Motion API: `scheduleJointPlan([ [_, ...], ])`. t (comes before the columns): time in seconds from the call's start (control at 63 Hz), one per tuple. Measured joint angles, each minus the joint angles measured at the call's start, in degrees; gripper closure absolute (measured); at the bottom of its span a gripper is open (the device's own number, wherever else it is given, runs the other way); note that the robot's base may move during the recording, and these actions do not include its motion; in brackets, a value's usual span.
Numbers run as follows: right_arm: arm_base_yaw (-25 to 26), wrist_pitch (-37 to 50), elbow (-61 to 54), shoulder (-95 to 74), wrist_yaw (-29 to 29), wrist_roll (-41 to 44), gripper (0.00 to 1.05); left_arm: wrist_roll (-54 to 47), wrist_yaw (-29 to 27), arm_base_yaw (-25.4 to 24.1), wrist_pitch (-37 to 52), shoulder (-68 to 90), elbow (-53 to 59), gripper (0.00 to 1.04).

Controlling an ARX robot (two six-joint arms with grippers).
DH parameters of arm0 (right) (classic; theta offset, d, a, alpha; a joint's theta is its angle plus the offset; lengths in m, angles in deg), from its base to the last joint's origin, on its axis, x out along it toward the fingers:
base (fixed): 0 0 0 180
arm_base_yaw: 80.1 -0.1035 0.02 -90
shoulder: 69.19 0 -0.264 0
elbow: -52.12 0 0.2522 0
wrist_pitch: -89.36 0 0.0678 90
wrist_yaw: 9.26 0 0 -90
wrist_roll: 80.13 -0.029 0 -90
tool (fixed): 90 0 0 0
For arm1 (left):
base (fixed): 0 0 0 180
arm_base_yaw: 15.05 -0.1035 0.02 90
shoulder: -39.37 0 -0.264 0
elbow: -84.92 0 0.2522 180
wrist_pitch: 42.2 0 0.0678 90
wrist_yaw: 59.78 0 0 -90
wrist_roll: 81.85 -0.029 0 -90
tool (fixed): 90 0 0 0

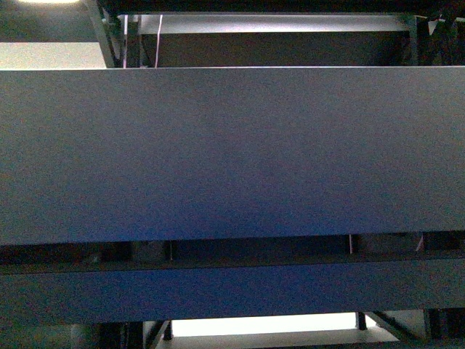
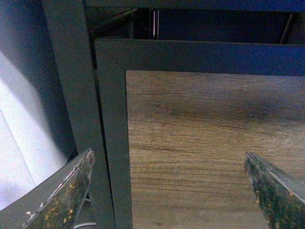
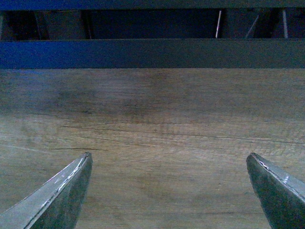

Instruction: Pick lemon from shelf

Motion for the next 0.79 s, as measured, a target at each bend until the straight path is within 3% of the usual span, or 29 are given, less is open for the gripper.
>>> scheduleJointPlan([
  [0.793,0.0,0.0,0.0,0.0,-0.1,0.0,0.07,0.0,-0.1,0.0,0.0,0.0,0.0,0.08],
])
